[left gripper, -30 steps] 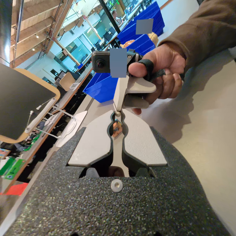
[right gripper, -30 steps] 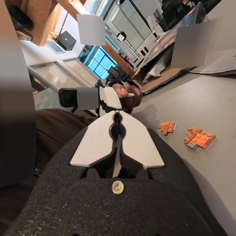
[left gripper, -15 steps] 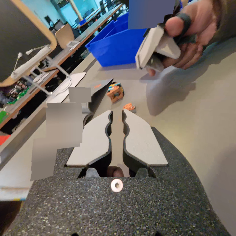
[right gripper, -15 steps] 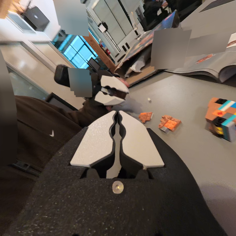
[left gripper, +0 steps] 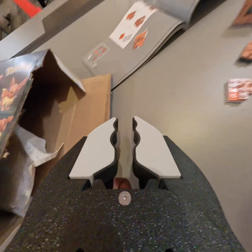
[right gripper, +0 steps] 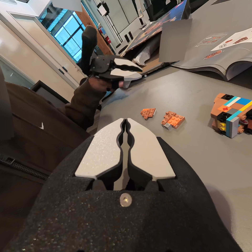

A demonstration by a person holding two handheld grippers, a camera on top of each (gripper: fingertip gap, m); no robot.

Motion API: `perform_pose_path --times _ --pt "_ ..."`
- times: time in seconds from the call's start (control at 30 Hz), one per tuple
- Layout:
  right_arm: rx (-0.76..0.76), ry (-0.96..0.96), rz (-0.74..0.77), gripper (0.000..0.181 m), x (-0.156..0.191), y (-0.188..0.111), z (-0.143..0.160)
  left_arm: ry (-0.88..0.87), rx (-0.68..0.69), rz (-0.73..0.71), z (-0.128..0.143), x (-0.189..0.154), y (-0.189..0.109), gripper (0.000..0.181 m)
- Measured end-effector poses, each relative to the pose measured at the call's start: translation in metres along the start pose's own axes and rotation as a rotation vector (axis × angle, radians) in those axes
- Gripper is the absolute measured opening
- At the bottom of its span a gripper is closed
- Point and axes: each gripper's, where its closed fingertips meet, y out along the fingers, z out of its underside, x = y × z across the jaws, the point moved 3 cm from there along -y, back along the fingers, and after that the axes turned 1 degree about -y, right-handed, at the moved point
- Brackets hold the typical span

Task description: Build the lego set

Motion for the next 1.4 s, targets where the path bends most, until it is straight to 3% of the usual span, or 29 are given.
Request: perform_pose_path --times 0.1,0.4,0.6,0.83,1.07,1.4 --pt "-0.005 -0.010 -0.004 0.000 0.001 -0.002 0.000 0.017 0.106 -0.046 0.015 0.006 0.002 0.018" --pt "-0.012 0.008 -0.027 0.000 0.001 -0.005 -0.001 -0.027 0.216 -0.099 0.040 0.003 -0.025 0.010" --pt "-0.008 -0.003 -0.026 0.000 0.003 -0.005 0.000 -0.041 0.285 -0.213 0.057 0.015 -0.024 0.014" --pt "-0.006 -0.010 -0.025 0.000 0.003 -0.005 0.001 -0.095 0.237 -0.210 0.056 0.034 -0.014 0.014" --pt "-0.001 -0.015 -0.029 0.000 0.004 -0.005 0.002 -0.256 0.161 -0.025 0.049 0.030 -0.005 0.026" --pt "0.004 -0.022 -0.031 0.000 0.005 -0.005 0.002 -0.288 0.133 0.012 0.039 0.024 0.006 0.011"
